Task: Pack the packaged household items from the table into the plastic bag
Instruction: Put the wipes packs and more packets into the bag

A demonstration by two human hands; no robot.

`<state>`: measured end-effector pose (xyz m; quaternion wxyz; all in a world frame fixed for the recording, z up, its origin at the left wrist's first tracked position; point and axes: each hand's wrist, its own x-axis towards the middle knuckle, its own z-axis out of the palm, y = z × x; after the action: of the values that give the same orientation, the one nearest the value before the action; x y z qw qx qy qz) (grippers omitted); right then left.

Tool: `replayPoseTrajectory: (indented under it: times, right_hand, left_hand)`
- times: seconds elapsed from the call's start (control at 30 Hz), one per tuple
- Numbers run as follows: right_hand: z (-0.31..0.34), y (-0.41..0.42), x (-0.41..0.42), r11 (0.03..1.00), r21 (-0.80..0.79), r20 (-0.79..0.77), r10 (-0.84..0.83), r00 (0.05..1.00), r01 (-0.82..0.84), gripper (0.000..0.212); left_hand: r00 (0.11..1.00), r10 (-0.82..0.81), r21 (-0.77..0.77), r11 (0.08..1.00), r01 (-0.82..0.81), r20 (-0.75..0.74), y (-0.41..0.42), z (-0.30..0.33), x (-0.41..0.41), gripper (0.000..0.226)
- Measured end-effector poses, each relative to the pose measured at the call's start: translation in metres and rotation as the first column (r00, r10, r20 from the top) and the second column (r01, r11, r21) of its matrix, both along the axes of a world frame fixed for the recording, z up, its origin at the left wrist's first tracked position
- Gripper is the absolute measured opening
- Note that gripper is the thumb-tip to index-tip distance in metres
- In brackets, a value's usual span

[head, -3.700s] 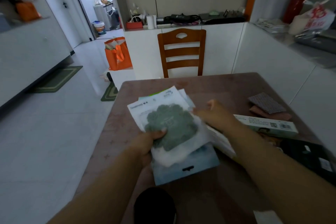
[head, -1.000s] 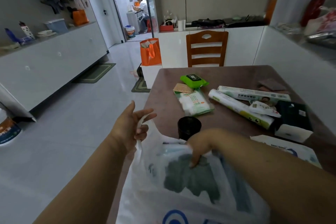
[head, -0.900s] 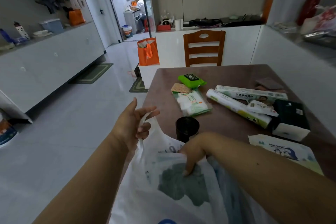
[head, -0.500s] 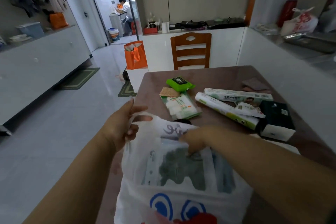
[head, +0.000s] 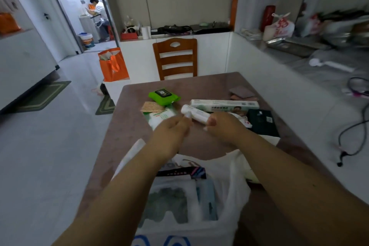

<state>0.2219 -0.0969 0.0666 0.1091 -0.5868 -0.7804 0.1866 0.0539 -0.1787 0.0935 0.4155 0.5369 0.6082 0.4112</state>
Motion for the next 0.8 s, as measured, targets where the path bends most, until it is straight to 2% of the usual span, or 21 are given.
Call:
replayPoseTrajectory:
  times: [0.07, 0.1, 0.2, 0.33, 0.4, 0.47, 0.53, 0.63, 0.7, 0.73, 0.8]
  right_hand:
    - [-0.019, 0.009, 0.03, 0.987, -0.125, 0.258, -0.065, 0.964, 0.1, 0.041]
    - [-0.031, 0.01, 0.044, 0.968, -0.214, 0.339, -0.051, 0.94, 0.13, 0.048]
    - [-0.067, 0.011, 0.077, 0.92, -0.379, 0.364, 0.047, 0.93, 0.102, 0.068]
    - [-0.101, 0.009, 0.091, 0.907, -0.415, 0.453, 0.146, 0.88, 0.064, 0.112]
    - [-0.112, 0.01, 0.093, 0.925, -0.377, 0.482, 0.158, 0.862, 0.041, 0.112]
    - [-0.117, 0.012, 0.096, 0.942, -0.337, 0.476, 0.169, 0.863, 0.001, 0.094]
    - [-0.11, 0.018, 0.098, 0.946, -0.323, 0.387, 0.128, 0.913, 0.004, 0.077]
    - [-0.074, 0.041, 0.099, 0.963, -0.252, 0.091, -0.079, 0.993, 0.1, 0.066]
    - [-0.045, 0.061, 0.09, 0.937, -0.292, -0.208, -0.257, 0.944, 0.19, 0.063]
    - [-0.033, 0.07, 0.081, 0.914, -0.355, -0.326, -0.32, 0.89, 0.198, 0.07]
    - [-0.017, 0.085, 0.06, 0.875, -0.463, -0.41, -0.356, 0.84, 0.145, 0.092]
  left_hand:
    - [0.997, -0.052, -0.098, 0.994, 0.056, 0.048, 0.012, -0.018, 0.022, 0.037]
    - [0.995, -0.067, -0.142, 0.987, 0.077, 0.075, 0.018, -0.026, 0.032, 0.036]
    - [0.986, -0.033, -0.26, 0.963, 0.075, 0.166, 0.031, -0.039, 0.053, 0.035]
    - [0.982, 0.033, -0.361, 0.932, 0.038, 0.187, 0.045, -0.043, 0.067, 0.033]
    - [0.979, 0.061, -0.393, 0.919, 0.02, 0.194, 0.049, -0.044, 0.07, 0.034]
    - [0.968, 0.117, -0.424, 0.905, -0.012, 0.223, 0.053, -0.045, 0.07, 0.034]
    - [0.957, 0.166, -0.444, 0.895, -0.046, 0.237, 0.059, -0.049, 0.068, 0.032]
    - [0.933, 0.246, -0.446, 0.889, -0.11, 0.262, 0.071, -0.052, 0.064, 0.029]
    - [0.895, 0.292, -0.448, 0.886, -0.121, 0.337, 0.079, -0.057, 0.062, 0.041]
    - [0.865, 0.291, -0.459, 0.885, -0.08, 0.41, 0.082, -0.06, 0.061, 0.053]
    - [0.731, 0.245, -0.471, 0.874, 0.118, 0.637, 0.088, -0.066, 0.064, 0.077]
